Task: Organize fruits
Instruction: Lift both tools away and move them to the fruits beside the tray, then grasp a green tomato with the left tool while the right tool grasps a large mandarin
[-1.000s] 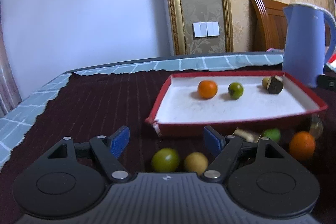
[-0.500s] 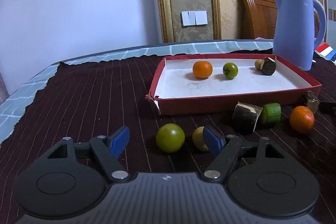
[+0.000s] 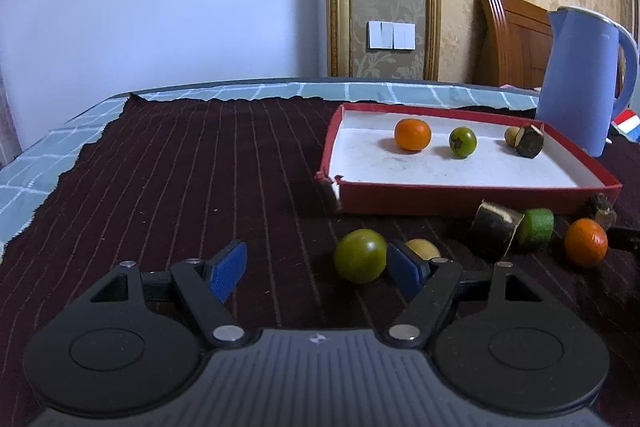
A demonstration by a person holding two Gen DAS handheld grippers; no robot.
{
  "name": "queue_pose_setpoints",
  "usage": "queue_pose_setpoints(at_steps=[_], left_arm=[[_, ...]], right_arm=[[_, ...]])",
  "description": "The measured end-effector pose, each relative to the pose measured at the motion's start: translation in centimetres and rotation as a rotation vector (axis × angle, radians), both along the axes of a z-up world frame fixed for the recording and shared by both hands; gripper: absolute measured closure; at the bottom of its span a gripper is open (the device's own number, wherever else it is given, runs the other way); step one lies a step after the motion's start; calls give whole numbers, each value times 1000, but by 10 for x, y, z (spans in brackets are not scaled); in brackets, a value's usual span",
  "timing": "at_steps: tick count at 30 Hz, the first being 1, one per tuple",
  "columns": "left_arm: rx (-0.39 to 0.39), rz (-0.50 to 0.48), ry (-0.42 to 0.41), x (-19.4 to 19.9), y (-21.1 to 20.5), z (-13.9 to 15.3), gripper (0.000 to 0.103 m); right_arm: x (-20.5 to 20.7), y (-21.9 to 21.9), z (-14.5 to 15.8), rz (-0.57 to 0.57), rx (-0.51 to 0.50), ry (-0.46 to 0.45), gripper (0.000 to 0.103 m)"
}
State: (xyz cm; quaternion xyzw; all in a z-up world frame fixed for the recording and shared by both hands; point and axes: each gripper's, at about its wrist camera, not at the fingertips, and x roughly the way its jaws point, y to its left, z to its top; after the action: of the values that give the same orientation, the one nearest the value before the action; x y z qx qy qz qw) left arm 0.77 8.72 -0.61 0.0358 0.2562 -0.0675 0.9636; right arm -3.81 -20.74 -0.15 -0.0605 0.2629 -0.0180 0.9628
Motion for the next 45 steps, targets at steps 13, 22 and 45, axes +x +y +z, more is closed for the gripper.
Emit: queue_pose_setpoints(at_steps=[13, 22, 45], left_arm=[[97, -39, 2, 0, -10, -5, 26], [105, -27, 34, 8, -11, -7, 26], [43, -103, 76, 24, -24, -10, 73]], right_arm=[[6, 43, 0, 189, 23, 25, 20], [8, 61, -3, 259, 8, 72, 35], [12, 53, -10, 220, 54, 82, 62]])
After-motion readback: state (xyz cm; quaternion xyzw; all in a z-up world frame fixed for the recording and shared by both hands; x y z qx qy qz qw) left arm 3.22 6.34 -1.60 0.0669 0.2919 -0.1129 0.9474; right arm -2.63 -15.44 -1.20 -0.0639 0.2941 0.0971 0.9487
